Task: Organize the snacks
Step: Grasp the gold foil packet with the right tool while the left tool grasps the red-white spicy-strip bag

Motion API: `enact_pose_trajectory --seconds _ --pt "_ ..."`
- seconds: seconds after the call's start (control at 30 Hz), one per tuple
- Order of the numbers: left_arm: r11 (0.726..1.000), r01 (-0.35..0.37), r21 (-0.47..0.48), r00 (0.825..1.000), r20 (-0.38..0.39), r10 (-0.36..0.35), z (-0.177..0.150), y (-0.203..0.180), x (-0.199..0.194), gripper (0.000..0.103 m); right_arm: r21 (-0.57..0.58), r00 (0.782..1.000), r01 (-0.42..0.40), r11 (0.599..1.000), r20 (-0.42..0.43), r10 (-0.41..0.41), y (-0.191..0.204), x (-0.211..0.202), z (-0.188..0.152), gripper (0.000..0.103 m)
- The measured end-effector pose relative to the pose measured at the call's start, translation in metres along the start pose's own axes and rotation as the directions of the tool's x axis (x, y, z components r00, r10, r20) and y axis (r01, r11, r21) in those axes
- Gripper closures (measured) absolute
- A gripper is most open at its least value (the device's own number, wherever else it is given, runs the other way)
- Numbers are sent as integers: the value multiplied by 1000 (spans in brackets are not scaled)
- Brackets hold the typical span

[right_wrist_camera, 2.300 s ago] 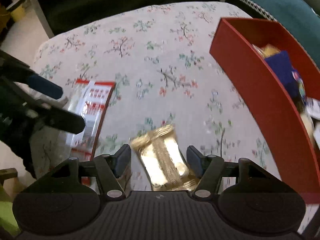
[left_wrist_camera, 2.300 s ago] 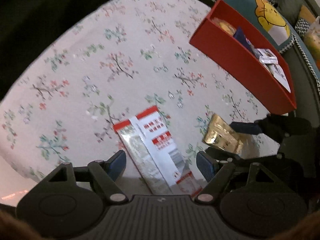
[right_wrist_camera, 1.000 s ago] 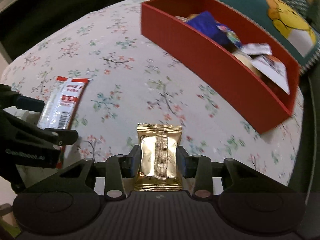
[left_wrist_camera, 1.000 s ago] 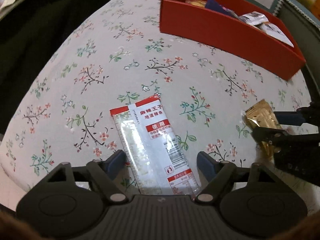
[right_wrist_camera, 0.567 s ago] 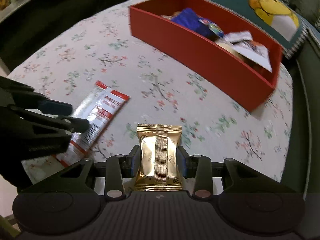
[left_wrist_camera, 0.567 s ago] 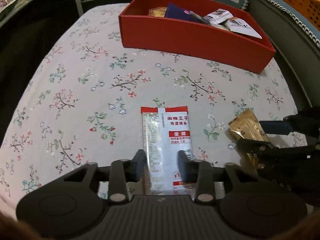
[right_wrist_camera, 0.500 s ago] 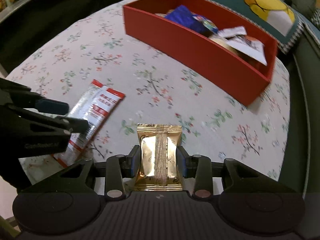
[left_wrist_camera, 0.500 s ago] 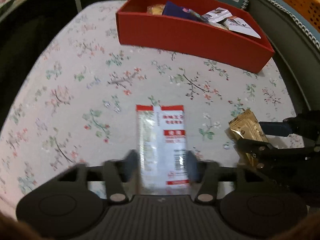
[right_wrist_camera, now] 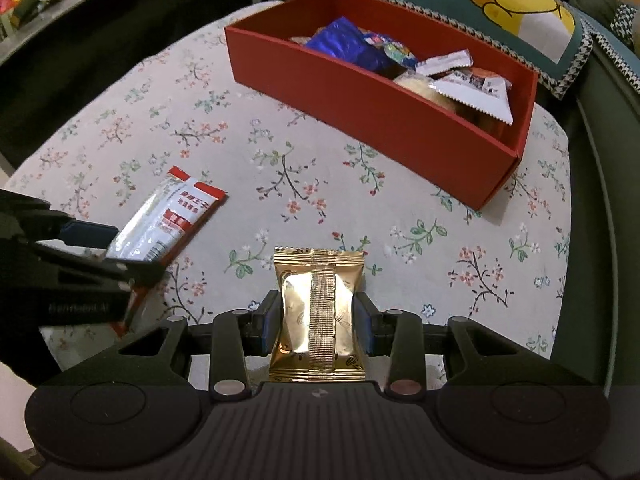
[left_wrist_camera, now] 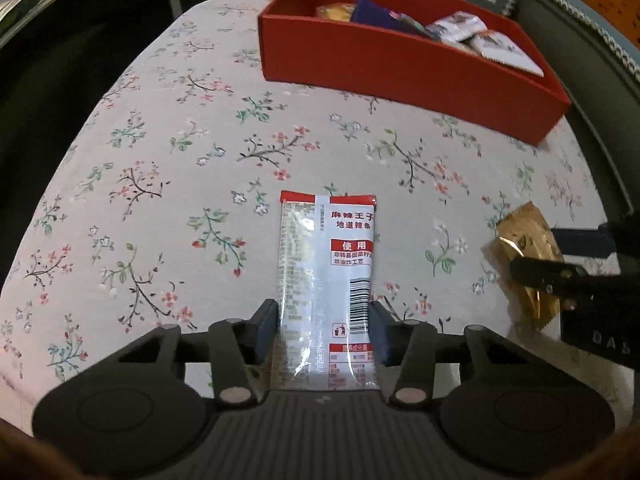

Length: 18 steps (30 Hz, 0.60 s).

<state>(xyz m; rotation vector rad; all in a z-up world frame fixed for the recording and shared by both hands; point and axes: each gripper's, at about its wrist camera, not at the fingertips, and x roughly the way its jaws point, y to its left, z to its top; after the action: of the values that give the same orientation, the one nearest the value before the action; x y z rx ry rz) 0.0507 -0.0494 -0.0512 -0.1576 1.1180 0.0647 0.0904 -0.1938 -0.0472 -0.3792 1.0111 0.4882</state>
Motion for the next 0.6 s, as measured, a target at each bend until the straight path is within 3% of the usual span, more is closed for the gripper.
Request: enact_pose_trajectory --seconds 0.27,0.43,0.6 --pt "1000 1 25 1000 -1 -1 6 -2 4 15 0 1000 2 1000 0 -2 1 2 3 56" --pt "999 -30 40 1000 7 30 11 -6 14 3 -24 999 12 1000 -45 -13 7 18 3 55" --pt "997 -64 36 998 29 63 20 -5 26 0 -23 998 10 1000 -54 -12 9 26 7 48"
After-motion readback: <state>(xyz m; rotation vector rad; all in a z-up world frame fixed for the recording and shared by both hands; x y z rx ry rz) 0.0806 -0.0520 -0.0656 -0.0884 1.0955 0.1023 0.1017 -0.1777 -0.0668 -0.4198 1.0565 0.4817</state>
